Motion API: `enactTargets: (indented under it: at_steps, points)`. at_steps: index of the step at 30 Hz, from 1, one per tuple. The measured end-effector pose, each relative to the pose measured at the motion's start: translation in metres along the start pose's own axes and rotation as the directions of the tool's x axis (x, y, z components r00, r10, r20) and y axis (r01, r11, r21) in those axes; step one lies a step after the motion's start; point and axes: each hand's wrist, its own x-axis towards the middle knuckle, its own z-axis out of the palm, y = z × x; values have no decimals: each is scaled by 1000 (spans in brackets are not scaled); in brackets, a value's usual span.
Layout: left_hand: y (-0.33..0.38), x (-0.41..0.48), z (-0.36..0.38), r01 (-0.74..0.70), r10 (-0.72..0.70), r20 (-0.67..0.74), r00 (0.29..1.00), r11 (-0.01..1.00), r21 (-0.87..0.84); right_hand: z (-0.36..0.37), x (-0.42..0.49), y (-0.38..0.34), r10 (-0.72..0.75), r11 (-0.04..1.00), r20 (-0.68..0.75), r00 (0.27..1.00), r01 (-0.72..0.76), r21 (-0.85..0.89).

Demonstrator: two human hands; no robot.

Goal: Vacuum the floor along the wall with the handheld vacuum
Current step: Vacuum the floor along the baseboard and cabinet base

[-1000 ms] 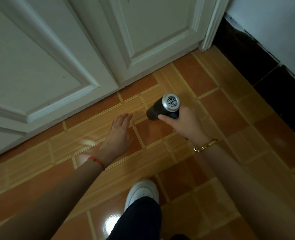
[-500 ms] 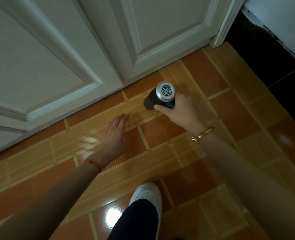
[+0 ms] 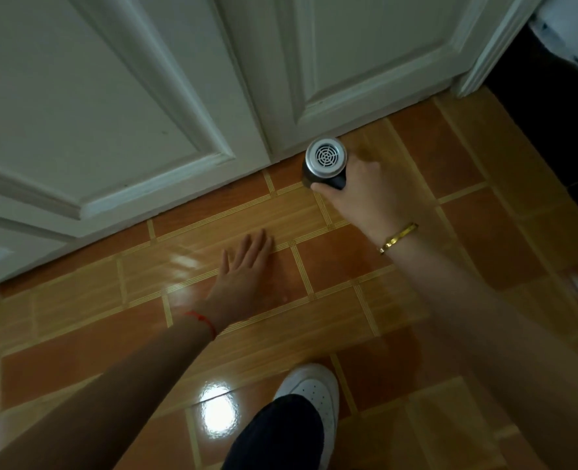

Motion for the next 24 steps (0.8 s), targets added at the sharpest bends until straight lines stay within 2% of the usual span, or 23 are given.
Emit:
enactTargets:
  at_steps: [4,8,10,16,24]
  points:
    - [-1,0,5,1,-5,33,999,992,129,5,-11,-4,-57,997,128,990,49,62]
    - [2,1,5,11,-21,68,997,990,141,3,-27,-8,-116,990,221,968,94,107]
    - [4,1,5,19,-29,80,996,992,124,3,-34,-5,-106,988,216,971,78,132]
    - [4,1,5,21,-30,75,997,993,113,-6,-58,15,11,994,84,996,-20,110]
    - [20,0,-6,87,-92,60,994,993,76,-11,-103,23,-22,982,226,974,-22,188]
